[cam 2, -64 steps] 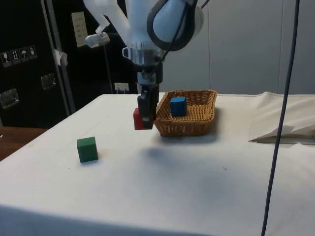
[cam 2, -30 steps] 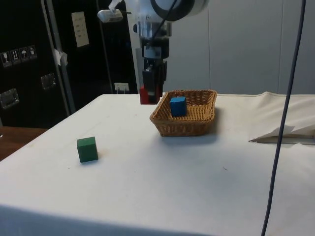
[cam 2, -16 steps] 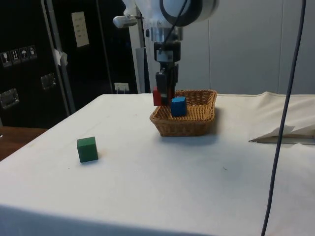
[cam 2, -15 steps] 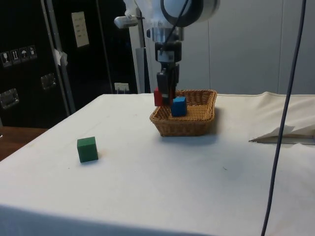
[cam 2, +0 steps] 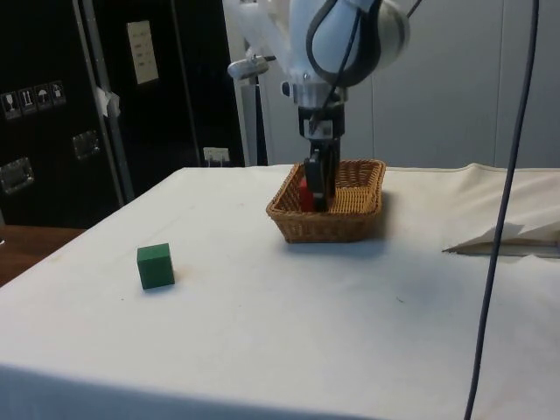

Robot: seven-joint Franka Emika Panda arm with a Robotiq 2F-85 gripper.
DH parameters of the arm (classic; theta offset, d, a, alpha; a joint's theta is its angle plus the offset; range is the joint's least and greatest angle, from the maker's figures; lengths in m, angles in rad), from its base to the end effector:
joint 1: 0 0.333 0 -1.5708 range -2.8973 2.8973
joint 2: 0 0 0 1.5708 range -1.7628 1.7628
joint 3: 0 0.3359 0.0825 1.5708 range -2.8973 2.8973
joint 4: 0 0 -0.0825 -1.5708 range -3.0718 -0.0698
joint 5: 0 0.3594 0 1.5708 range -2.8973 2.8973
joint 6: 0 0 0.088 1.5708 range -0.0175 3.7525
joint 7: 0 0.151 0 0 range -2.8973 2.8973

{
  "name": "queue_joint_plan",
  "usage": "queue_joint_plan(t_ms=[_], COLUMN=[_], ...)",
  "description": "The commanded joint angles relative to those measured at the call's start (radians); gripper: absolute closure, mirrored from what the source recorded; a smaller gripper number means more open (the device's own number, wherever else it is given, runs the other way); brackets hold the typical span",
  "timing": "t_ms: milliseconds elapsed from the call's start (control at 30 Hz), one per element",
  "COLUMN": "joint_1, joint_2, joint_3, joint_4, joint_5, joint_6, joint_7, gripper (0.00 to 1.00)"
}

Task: Pick up exactly two blocks and place them into the basket.

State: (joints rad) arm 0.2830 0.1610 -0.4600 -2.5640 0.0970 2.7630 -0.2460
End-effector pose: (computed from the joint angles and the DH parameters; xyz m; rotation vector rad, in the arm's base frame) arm 0.4432 -0.0879 0.2164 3.0965 -0.0201 0.0767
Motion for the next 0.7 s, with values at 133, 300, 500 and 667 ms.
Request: queue_joint_plan(t_ms=[133,300,500,667], joint_1=[0.000,-0.008,0.001,-0.009], joint_2=[0.040,0.055,0.073,0.066], joint_3=[0.003,0.025,0.009,0.027], joint_4=[-0.003,-0.006,0.000,-0.004], joint_5=[0.002,0.036,0.014,0.039], joint_6=[0.036,0.063,0.063,0.070], joint_7=[0.001,-0.017,0.000,-0.017], gripper=[0.93,0.55,0.00,0.00])
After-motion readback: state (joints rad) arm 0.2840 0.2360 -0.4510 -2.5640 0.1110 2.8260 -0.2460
